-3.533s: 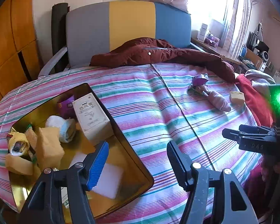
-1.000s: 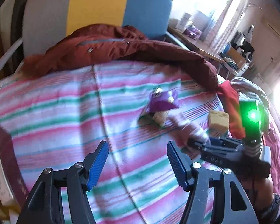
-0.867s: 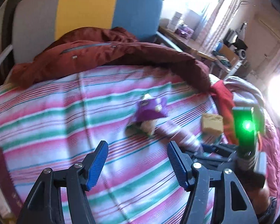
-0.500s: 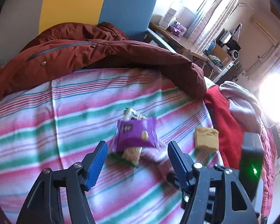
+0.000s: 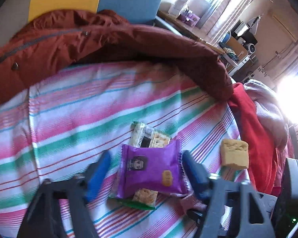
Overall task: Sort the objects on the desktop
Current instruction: 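Grasp the pink sock with the right tool while the left tool grasps the purple packet, then carry the pink sock and purple packet toward the gold tray with both tools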
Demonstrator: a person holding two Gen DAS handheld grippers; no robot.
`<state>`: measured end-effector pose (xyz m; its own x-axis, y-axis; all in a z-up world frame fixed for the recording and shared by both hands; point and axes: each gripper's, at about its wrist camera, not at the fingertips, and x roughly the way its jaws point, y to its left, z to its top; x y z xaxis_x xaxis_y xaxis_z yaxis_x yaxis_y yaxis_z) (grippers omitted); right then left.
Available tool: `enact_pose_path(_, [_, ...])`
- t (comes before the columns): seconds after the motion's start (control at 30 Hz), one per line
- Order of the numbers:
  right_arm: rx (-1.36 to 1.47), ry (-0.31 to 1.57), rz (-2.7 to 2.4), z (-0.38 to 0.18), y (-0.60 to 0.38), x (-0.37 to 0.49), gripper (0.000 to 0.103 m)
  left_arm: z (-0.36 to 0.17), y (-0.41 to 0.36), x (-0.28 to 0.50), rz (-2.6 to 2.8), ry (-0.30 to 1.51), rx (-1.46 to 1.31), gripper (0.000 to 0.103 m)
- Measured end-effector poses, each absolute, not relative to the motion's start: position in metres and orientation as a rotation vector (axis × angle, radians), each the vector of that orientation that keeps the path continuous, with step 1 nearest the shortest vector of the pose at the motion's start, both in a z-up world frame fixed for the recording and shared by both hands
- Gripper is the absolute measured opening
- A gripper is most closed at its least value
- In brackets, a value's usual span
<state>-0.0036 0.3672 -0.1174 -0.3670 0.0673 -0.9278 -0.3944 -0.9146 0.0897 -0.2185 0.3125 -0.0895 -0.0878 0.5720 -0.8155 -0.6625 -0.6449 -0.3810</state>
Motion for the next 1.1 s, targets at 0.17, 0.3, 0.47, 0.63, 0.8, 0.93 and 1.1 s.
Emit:
enact_pose_path(0.17, [-1.578, 0.419, 2.346, -0.119, 0.367, -0.005, 0.046, -0.093, 0.306, -0.216, 1.853, 0.1, -1.287, 0.061])
enact_pose_path(0.3, [-1.582, 0.405, 2.346, -0.121, 0.365, -0.01, 0.047, -0.091, 0.296, -0.211, 1.861, 0.09, -1.264, 0.059])
enact_pose_path(0.47, [-1.581, 0.377, 2.365, -0.117, 0.359, -0.01, 0.047, -0.088, 0.272, -0.196, 1.902, 0.099, -1.235, 0.059])
enact_pose_path(0.63, [-1.577, 0.359, 2.385, -0.118, 0.352, -0.003, 0.047, -0.09, 0.237, -0.173, 1.943, 0.081, -1.255, 0.054])
enact_pose_path(0.8, [-1.585, 0.364, 2.421, -0.116, 0.344, 0.001, 0.046, -0.097, 0.211, -0.149, 1.952, 0.076, -1.256, 0.054])
enact_pose_path(0.93, [-1.588, 0.363, 2.434, -0.114, 0.34, 0.008, 0.045, -0.093, 0.203, -0.139, 1.929, 0.086, -1.275, 0.058])
enact_pose_path(1.1, [-1.586, 0.368, 2.43, -0.112, 0.339, 0.012, 0.045, -0.092, 0.211, -0.128, 1.933, 0.204, -1.264, 0.062])
